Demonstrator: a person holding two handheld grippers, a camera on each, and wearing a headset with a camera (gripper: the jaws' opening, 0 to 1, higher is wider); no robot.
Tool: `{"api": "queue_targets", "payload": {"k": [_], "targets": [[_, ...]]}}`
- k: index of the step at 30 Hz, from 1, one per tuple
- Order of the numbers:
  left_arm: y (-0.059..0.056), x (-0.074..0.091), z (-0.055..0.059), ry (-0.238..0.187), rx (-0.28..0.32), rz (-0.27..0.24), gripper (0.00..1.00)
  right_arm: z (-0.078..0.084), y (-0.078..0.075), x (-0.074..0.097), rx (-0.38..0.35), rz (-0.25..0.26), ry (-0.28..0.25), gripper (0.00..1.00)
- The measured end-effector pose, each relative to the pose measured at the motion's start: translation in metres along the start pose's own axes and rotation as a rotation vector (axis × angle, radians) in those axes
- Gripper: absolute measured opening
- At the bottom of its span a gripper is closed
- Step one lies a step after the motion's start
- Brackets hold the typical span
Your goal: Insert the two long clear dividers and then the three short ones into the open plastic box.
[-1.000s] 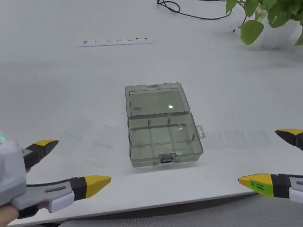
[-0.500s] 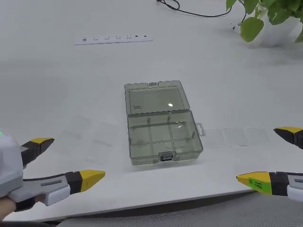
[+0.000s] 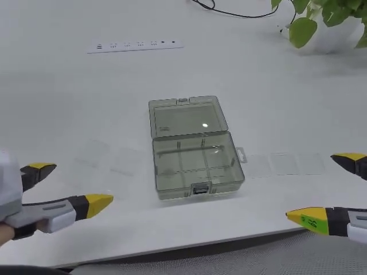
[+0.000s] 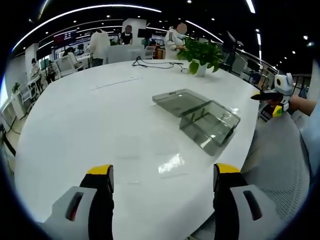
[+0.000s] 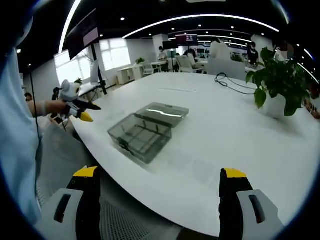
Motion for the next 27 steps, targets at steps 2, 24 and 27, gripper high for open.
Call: {"api": "queue_targets", "payload": {"k": [2,24,27], "targets": [[0.003,-0.001,-0.001,0.007,-0.005,-0.008,0.82,0.0,0.0,0.0,-0.001,-0.001,0.0,1.0],[0.049,-0.029,0.0,0.125,-0.017,-0.182,0.6,0.003,-0.003,-0.001,-0.013,-0.001,0.011,1.0],[0.053,-0.031,0.0,0.125,0.007,-0.198,0.58,0.003,-0.003,0.0,-0.015,0.002,0.012,1.0]]}}
Point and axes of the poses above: the centre of the closed fingertips' face, and the gripper's own axes: x roughly backward along the fingers, y roughly to its left, z roughly out of its underside, the point moved 5 cm from there along x, roughly backward along the fingers, and after that the axes turned 14 degrees about x, right-handed, at the moved point
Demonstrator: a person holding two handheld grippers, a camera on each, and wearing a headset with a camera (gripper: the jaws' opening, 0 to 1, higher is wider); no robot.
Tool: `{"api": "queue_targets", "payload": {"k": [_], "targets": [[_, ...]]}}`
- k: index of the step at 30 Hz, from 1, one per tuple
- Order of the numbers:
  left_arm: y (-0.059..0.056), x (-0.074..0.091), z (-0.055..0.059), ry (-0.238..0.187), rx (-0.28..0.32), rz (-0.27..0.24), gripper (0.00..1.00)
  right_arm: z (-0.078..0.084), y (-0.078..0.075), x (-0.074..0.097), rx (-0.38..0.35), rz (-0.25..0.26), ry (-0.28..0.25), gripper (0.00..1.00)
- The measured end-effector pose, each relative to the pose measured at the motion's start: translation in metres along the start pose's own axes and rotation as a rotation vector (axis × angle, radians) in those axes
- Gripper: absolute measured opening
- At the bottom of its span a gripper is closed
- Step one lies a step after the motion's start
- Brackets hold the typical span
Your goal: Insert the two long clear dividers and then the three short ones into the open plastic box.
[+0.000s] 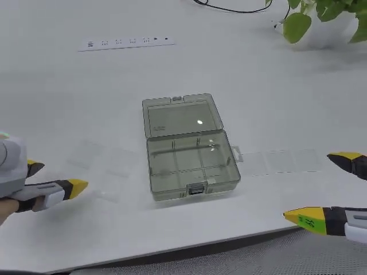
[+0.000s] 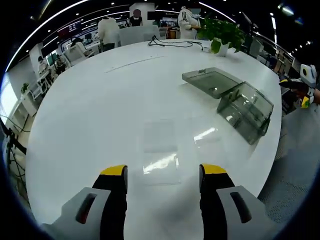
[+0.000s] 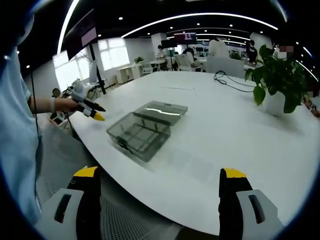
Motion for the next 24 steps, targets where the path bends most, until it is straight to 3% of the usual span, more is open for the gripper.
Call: {"api": "queue_targets", "payload": {"k": [5,24], "targets": [[0.001,-0.005,0.002,0.035,-0.012,-0.008,0.5,0.001,0.001,-0.001,-0.003,-0.002,0.002,0.99],[-0.002,-0.015,0.001,0.119,-0.063,-0.031,0.41,0.0,0.001,-0.001,-0.006,0.001,-0.005,0.99]]}}
Point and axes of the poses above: the centre of the closed fingertips' face, and the gripper's own axes: x roughly backward along the fingers, y roughly to its left, z roughly out of its underside, the point moved 5 cm from there along x, roughly backward along the fingers, and after that the axes turned 14 degrees about x, right-handed, at the moved point
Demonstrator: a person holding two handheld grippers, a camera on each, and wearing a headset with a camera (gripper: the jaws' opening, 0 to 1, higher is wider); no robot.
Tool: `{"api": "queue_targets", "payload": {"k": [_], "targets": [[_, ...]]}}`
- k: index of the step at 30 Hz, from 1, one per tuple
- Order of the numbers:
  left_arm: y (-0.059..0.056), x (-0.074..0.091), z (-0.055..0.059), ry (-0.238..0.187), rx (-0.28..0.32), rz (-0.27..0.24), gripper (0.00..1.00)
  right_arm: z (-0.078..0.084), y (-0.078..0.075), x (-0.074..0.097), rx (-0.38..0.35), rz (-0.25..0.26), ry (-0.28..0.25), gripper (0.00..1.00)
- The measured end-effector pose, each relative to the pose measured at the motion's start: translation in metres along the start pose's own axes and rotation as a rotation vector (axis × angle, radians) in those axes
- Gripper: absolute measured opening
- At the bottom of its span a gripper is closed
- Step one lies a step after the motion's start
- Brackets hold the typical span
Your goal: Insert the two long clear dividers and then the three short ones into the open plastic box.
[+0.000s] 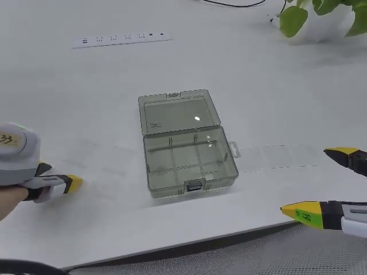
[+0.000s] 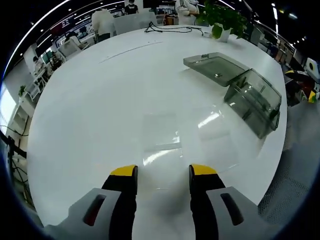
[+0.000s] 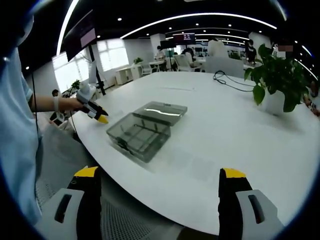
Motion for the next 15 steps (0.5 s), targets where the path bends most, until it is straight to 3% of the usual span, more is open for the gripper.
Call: {"api": "queue_targets", "payload": {"k": [15], "targets": [[0.001,-0.0007,-0.0009,0.038,0.042,-0.007,0.32,-0.0017,0.0024,-0.0002,-0.002,0.004,-0.007,0.99]]}}
Point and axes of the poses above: the centre of the closed fingertips' face, and the gripper's own axes: x roughly backward along the fingers, y roughly to its left, z roughly out of its underside, the point moved 5 cm from there along x, roughly backward along the fingers, and after that the axes turned 14 degrees about x, right-handed, at the moved point
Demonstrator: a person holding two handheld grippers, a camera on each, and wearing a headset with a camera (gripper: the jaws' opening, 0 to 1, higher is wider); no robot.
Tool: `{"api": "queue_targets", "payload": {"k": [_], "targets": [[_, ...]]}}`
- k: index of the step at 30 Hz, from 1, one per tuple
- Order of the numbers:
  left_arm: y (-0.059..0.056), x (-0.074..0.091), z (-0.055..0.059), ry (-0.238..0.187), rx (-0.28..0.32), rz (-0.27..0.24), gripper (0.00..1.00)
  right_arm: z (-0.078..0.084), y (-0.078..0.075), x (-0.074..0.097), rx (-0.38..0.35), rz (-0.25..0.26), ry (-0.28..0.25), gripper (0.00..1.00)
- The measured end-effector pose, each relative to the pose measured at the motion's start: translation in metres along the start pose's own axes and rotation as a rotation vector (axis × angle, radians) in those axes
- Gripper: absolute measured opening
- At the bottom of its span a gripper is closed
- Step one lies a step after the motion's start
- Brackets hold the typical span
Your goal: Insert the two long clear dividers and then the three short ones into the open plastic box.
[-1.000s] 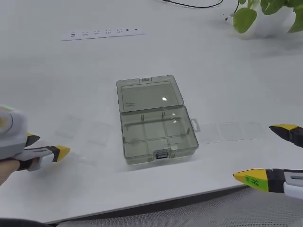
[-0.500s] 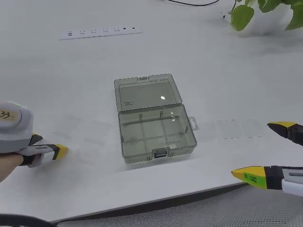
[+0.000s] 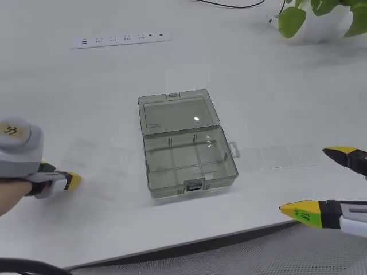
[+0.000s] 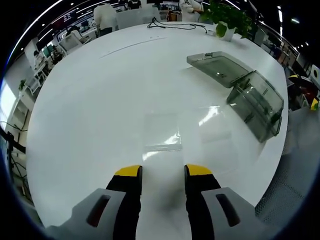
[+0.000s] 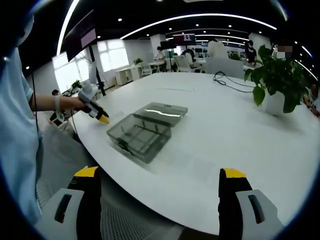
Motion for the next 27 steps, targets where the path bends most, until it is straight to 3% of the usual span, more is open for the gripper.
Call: {"api": "queue_targets", "payload": {"k": [6,11,27], "targets": [[0.0,0.0001,0.0004,-0.002,0.002,0.001,0.32,0.0008,0.0005,-0.0001,-0.004,0.001,-0.002,0.99],[0.0001,0.0009,-0.0013,-0.027,0.021,0.009,0.31,0.0003,0.0007,-0.0013,-0.003,-0.002,-0.003,0.99],[-0.0017,0.0003,0.0002,-0.032,0.033,0.021,0.3,-0.0003,0.0017,-0.0024,-0.002,-0.007,-0.004,0.99]]}}
Point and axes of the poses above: the centre of the closed fingertips' face, and the gripper's own axes: x roughly backward along the fingers, y roughly to its left, z roughly out of its underside, the point moved 5 cm from there along x, roughly backward along the fingers, and after that the axes turned 14 degrees about x, right-handed, at the moved point
